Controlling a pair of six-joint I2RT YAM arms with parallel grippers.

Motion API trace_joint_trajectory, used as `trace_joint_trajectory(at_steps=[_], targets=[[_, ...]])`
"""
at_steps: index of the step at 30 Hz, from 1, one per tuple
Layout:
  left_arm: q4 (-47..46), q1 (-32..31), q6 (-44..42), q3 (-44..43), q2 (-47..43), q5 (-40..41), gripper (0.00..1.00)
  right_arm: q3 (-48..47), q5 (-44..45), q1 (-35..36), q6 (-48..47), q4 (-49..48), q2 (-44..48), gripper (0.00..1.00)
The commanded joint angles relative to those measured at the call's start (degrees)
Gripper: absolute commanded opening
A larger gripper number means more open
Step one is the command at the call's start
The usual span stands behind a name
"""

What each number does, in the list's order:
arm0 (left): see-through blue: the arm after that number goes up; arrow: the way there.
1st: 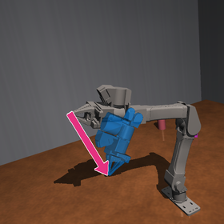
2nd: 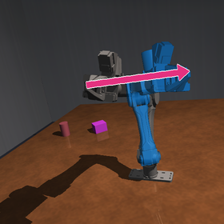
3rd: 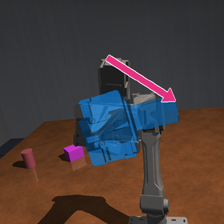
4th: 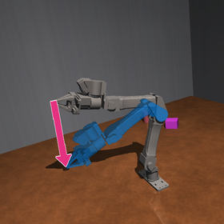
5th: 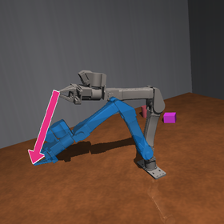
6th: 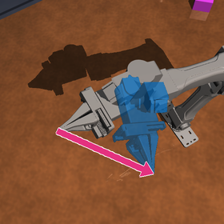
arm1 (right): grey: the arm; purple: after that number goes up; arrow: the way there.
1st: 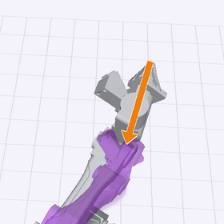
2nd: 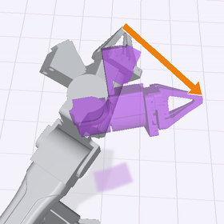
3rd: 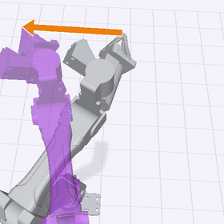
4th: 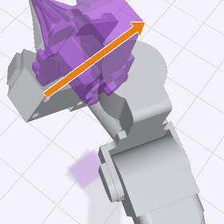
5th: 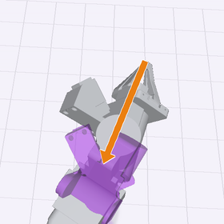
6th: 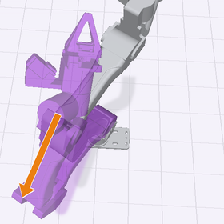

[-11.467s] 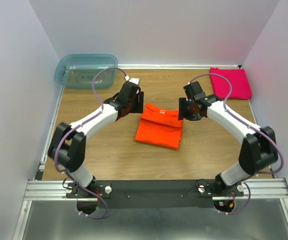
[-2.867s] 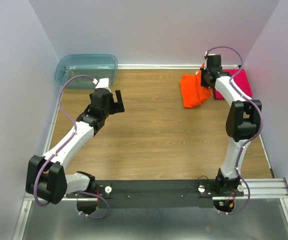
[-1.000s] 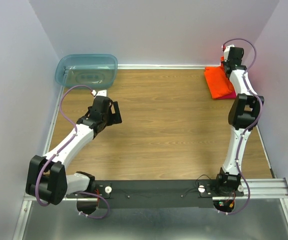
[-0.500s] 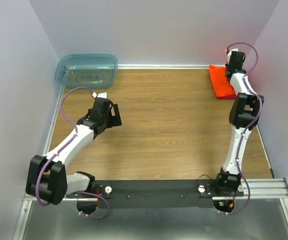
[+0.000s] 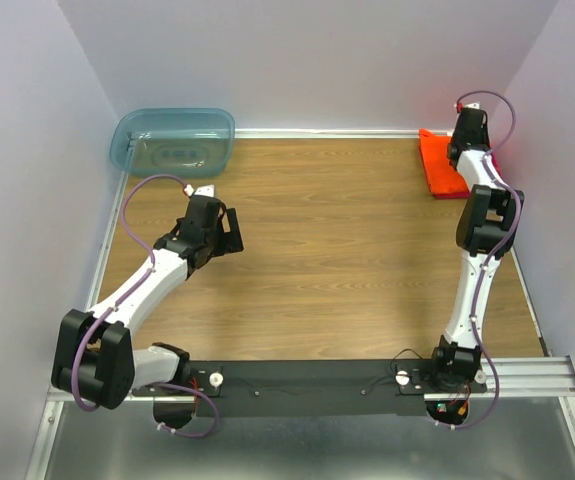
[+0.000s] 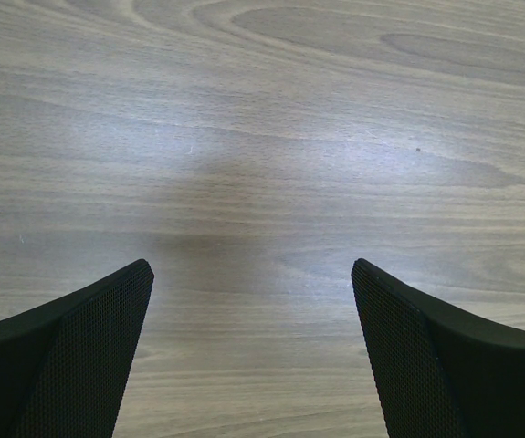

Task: Fold and stack the t-shirts
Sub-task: Neatly place the folded tshirt to the corner

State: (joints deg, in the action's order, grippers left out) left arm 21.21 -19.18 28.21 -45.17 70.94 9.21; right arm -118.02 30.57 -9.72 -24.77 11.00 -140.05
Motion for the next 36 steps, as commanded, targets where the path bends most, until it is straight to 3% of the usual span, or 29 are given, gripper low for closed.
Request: trace_joint_trajectory(at_steps=[1, 7, 11, 14, 20, 25, 31, 36], targets=[[1.02, 0.37, 0.36, 0.61, 0.25, -1.13, 0.98, -0.28, 8.43, -0.48, 2.10, -2.83, 0.48, 0.62], [1.64, 0.37, -0.17, 0.34, -0.62, -1.13, 0.98, 0.06, 18.98, -0.57, 5.17, -2.92, 1.88, 0.85], [1.90, 0.37, 0.18, 0.87, -2.20, -1.13, 0.98, 5.75, 17.44, -0.48, 10.35, -2.83, 7.41, 0.86], [2.34, 0.37, 0.62, 1.05, -3.26, -1.65, 0.98, 11.38, 8.22, -0.48, 17.28, -2.83, 13.47, 0.84], [2.69, 0.37, 0.89, 1.14, -5.98, -2.01, 0.97, 16.40, -1.10, -0.57, 22.92, -2.57, 16.03, 0.79], [3.40, 0.37, 1.06, -0.44, -8.88, -0.87, 0.98, 27.46, -14.98, -0.48, 30.22, -2.57, 27.70, 0.83], [5.85, 0.37, 0.45, -4.84, -16.87, 7.30, 0.98, 35.83, -19.66, -0.48, 34.79, 0.23, 47.44, 0.99], [9.28, 0.37, -0.34, -9.58, -24.78, 15.82, 0.98, 41.28, -19.14, -0.48, 35.23, 6.83, 63.91, 1.00]])
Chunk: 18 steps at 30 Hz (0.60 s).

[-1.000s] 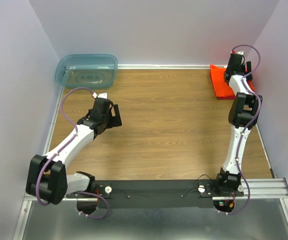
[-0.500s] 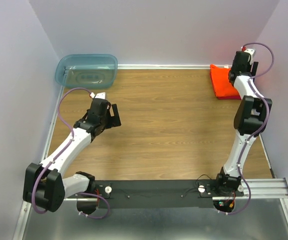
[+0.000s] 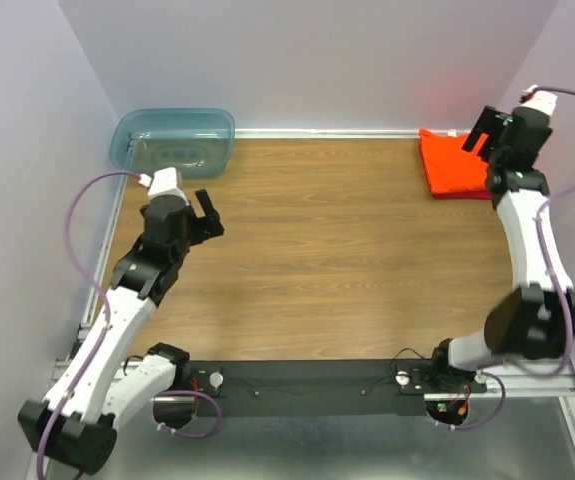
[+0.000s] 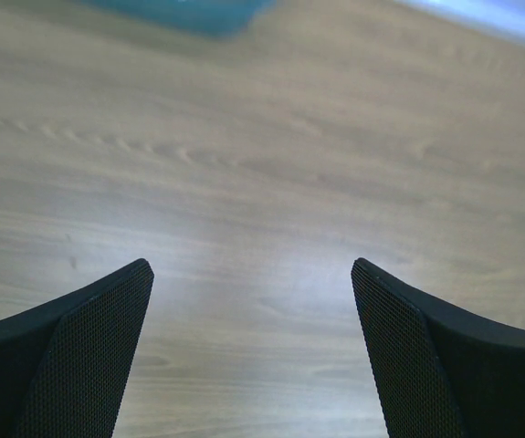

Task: Fold and stack the t-shirts
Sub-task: Neatly place the folded tshirt to the corner

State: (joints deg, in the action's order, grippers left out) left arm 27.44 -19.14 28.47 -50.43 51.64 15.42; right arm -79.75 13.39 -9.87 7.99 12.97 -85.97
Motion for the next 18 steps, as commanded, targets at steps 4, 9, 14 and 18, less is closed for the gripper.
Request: trace_joint_trajectory(at_steps=[4, 9, 14, 18], targets=[[6.48, 0.33, 0.44, -6.52, -12.06, 17.26, 0.99, 7.40, -1.88, -0.33, 2.82, 10.39, 24.24, 1.00], [9.20, 0.33, 5.26, -4.85, -21.91, 23.94, 0.98, 14.42, 2.69, 1.60, 5.19, 14.01, 42.15, 1.00], [8.07, 0.33, 5.38, -3.88, -36.30, 24.48, 0.99, 19.36, 2.52, 2.48, 4.06, 14.71, 56.51, 1.00], [8.33, 0.33, 5.46, -4.05, -42.40, 23.96, 0.99, 17.88, 4.98, 4.59, 4.31, 20.85, 61.89, 1.00]])
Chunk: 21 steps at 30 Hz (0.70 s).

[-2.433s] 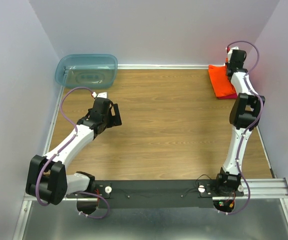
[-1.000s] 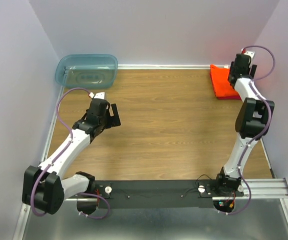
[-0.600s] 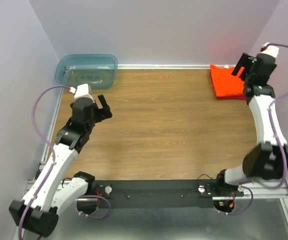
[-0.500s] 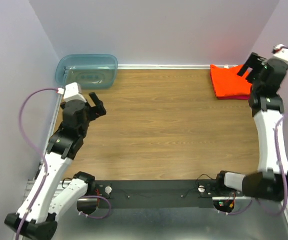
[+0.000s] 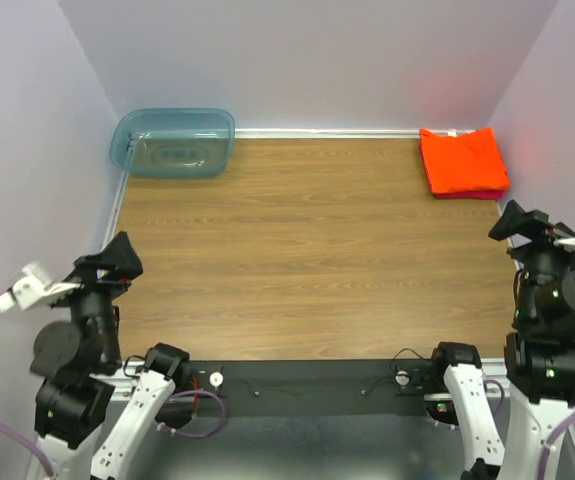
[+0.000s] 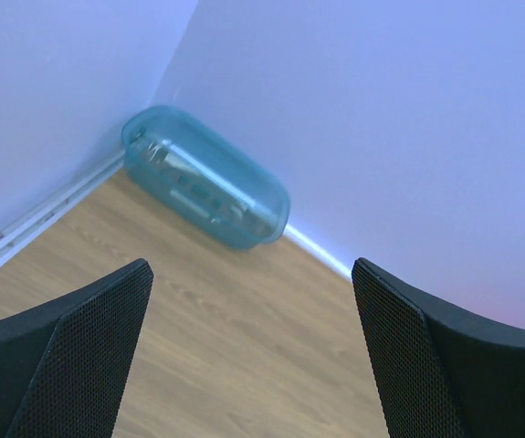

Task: Fold and stack the t-shirts
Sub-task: Neatly place the folded tshirt to the corner

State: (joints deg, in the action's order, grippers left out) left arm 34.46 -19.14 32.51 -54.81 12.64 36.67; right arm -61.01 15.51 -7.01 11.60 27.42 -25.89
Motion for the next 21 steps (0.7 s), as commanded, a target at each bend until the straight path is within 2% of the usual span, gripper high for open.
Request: trace_joint_trajectory(at_steps=[1, 9, 16, 21], targets=[[1.92, 0.33, 1.67, -0.12, -4.37, 2.45, 0.99, -1.04, 1.99, 2.08, 0.80, 8.59, 3.11, 1.00], [2.02, 0.24, 3.26, 0.75, -6.40, 2.45, 0.99, 2.83, -2.32, 4.89, 4.05, 10.73, 10.24, 1.00], [1.49, 0.24, 4.92, 2.07, -5.17, -0.01, 0.99, 2.65, -6.80, 5.69, 4.40, 10.73, 9.89, 1.00], [-0.09, 0.24, 5.37, 4.09, -5.09, -1.68, 0.99, 2.65, -6.81, 5.69, 4.31, 10.64, 10.07, 1.00]])
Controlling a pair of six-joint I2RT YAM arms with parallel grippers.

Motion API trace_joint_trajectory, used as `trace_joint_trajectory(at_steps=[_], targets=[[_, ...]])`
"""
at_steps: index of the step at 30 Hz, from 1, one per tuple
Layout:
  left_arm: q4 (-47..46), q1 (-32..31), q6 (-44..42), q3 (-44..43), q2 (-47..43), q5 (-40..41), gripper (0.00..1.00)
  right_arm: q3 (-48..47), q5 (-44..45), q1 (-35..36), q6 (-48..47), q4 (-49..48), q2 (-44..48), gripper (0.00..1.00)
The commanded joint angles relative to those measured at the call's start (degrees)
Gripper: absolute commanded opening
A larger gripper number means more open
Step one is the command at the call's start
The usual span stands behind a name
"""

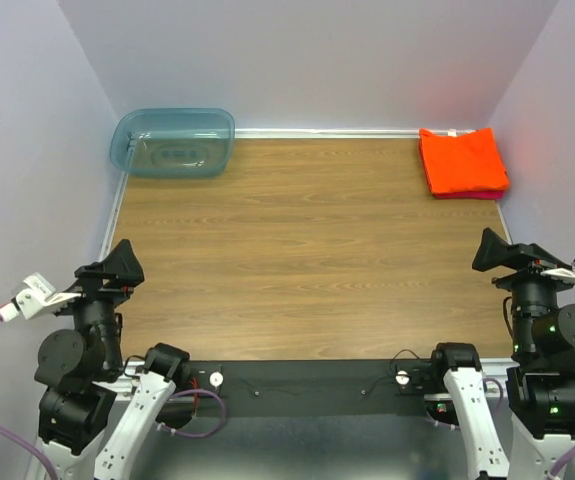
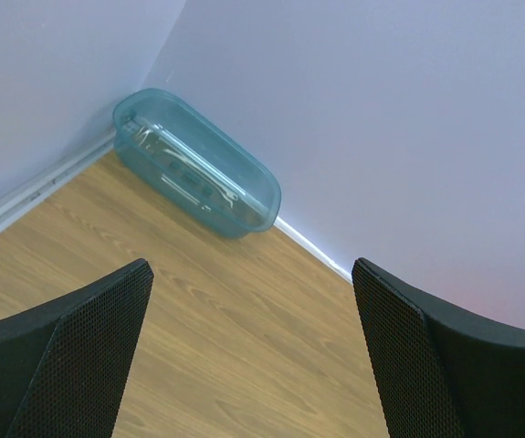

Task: Fold and stack the t-shirts
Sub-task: Neatly place the folded tshirt to the corner

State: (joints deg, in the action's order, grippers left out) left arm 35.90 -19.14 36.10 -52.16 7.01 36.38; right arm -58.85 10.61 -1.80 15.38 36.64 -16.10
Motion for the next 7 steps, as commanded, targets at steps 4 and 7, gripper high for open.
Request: trace_joint_trajectory(at_steps=[4, 7], targets=[[-2.32, 0.24, 1.70, 1.80, 2.13, -0.70, 0.99, -0.04, -3.31, 0.48, -0.08, 1.33, -1.13, 1.00], [-4.25, 0.24, 1.44, 2.68, 2.49, 0.09, 0.99, 0.05, -2.88, 0.48, 0.79, 0.89, -2.09, 1.00]])
